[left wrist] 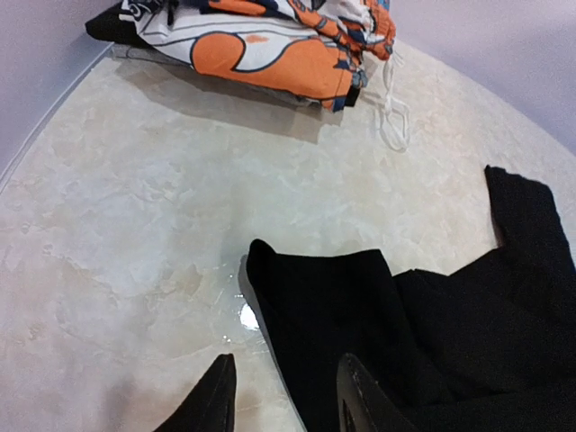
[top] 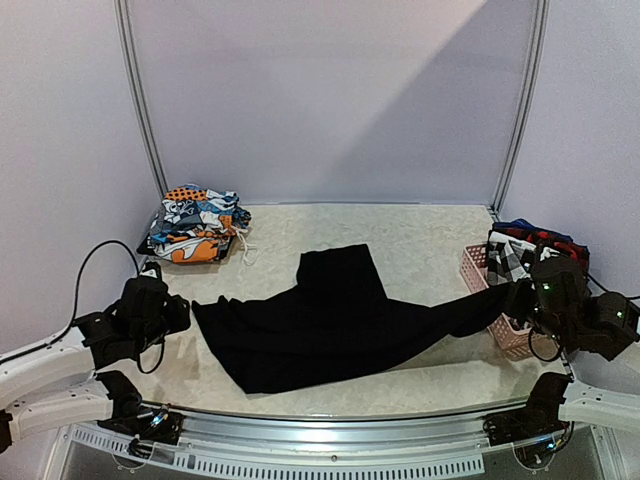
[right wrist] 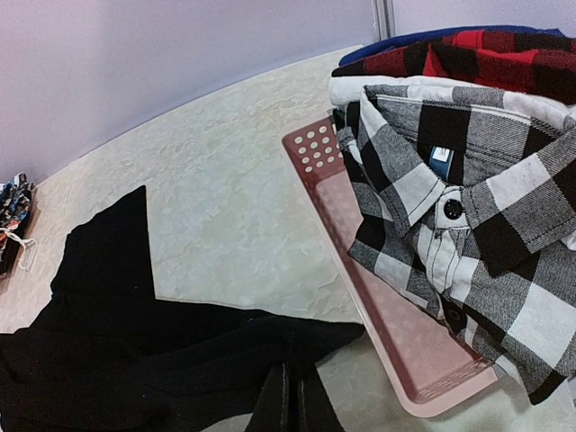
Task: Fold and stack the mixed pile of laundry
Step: Flatten out the crumpled T-shirt at the center of the board.
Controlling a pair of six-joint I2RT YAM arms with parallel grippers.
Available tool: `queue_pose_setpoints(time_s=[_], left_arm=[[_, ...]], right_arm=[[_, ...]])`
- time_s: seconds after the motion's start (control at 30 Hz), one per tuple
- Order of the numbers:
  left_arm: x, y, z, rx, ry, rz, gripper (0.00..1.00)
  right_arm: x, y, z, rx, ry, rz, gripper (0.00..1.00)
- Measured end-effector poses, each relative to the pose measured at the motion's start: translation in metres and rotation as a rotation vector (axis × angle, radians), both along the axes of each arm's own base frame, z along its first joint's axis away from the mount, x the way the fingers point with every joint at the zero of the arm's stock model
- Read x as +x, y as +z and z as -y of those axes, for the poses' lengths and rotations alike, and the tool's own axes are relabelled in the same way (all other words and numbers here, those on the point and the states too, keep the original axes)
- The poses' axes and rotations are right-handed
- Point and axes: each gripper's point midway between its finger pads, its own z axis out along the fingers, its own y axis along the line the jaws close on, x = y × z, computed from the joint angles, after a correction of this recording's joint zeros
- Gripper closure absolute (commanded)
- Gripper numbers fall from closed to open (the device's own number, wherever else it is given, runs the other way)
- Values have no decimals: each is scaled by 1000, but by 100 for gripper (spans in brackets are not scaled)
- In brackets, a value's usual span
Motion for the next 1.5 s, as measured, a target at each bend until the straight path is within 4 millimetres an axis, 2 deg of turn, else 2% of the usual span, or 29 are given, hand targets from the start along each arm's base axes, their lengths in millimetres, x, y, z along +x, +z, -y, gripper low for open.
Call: queue_pose_setpoints(time_s=[0.13, 0.2, 0.27, 0.4, 0.5, 0.63, 0.73, 0.87, 0.97, 1.1, 1.3, 1.37, 1.5], left_arm=[[-4, 3, -4, -35, 20, 34, 39], [-4, 1, -4, -32, 20, 27, 37], [-2, -5, -3, -17, 18, 8, 37], [7, -25, 9, 69, -40, -101, 44], [28, -28, 30, 109, -108, -183, 51], [51, -22, 64, 67, -199, -206, 50], [45, -35, 74, 32, -253, -248, 49], [25, -51, 78, 19, -297, -307, 46], [6, -50, 83, 12, -339, -310, 46], [-7, -40, 89, -20, -378, -273, 46], [-12, -56, 89, -11, -384, -317, 47], [-13, -64, 92, -8, -390, -340, 54], [-11, -71, 100, -23, -410, -345, 87]], right_arm=[[2, -2, 0, -7, -11, -4, 100], [3, -3, 0, -12, -15, -6, 100], [4, -3, -1, -11, -15, -4, 100], [7, -4, -4, -12, -13, 0, 100], [9, -5, -6, -20, -6, 0, 100], [10, -6, -7, -31, -2, -4, 100], [10, -6, -7, -36, 2, -2, 100], [10, -6, -8, -45, 9, -3, 100], [10, -6, -9, -45, 17, -5, 100], [10, -5, -11, -39, 24, -4, 100], [12, -6, -14, -34, 31, -7, 100], [12, -7, -15, -34, 34, -12, 100], [12, -8, -15, -34, 36, -14, 100]])
